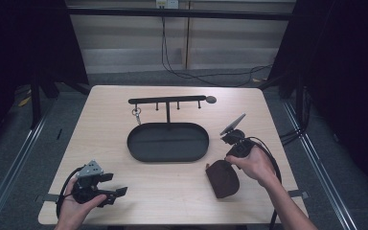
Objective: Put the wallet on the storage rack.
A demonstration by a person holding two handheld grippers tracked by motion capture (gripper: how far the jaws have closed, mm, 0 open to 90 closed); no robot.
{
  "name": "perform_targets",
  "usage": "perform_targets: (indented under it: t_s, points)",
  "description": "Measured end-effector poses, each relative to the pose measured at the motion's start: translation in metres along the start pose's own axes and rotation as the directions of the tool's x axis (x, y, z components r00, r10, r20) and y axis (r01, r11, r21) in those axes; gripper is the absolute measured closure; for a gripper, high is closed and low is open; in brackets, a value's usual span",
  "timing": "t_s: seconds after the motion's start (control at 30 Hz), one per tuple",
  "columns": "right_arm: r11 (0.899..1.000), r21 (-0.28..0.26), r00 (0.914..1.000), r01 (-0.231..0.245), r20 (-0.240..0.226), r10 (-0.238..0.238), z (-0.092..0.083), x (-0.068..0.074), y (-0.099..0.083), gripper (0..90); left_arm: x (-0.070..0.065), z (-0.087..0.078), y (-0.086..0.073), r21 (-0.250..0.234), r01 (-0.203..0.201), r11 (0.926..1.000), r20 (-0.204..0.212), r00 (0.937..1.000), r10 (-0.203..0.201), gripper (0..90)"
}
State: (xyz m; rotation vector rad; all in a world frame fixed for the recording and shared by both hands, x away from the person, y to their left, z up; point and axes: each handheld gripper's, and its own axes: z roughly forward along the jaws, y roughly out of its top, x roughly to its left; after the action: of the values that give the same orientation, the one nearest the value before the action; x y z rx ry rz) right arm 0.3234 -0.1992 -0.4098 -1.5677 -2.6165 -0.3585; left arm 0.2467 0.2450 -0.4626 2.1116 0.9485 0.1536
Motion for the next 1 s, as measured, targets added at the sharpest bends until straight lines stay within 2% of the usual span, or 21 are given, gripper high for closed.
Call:
perform_targets:
  t_s: [0.27, 0.4, 0.53, 0.73, 1.0]
  points:
    - [1.0, 0.012, 0.9997, 0.01, 0.021, -0.01, -0.008, 0.002, 0.003, 82.4, 0.0, 0.0, 0.0, -0.002, -0.001, 1.0, 0.001, 1.0, 0.001, 21.5]
    - [1.0, 0.004, 0.9987, 0.005, 0.052, -0.005, -0.015, 0.003, 0.004, 82.8, 0.0, 0.0, 0.0, 0.001, -0.002, 1.0, 0.001, 1.0, 0.002, 21.5]
    - [1.0, -0.001, 0.9987, -0.017, 0.049, 0.017, -0.019, 0.0, 0.005, 82.8, 0.0, 0.0, 0.0, -0.002, 0.001, 1.0, 0.001, 1.0, -0.001, 21.4]
    - [1.0, 0.021, 0.9982, -0.018, 0.058, 0.017, -0.021, -0.001, 0.008, 82.9, 0.0, 0.0, 0.001, -0.014, 0.009, 0.9999, 0.003, 1.0, -0.009, 21.4]
    - [1.0, 0.02, 0.997, -0.022, 0.074, 0.02, -0.029, 0.0, 0.017, 82.9, 0.002, -0.001, 0.001, -0.015, 0.009, 0.9998, 0.013, 0.9999, -0.009, 20.2]
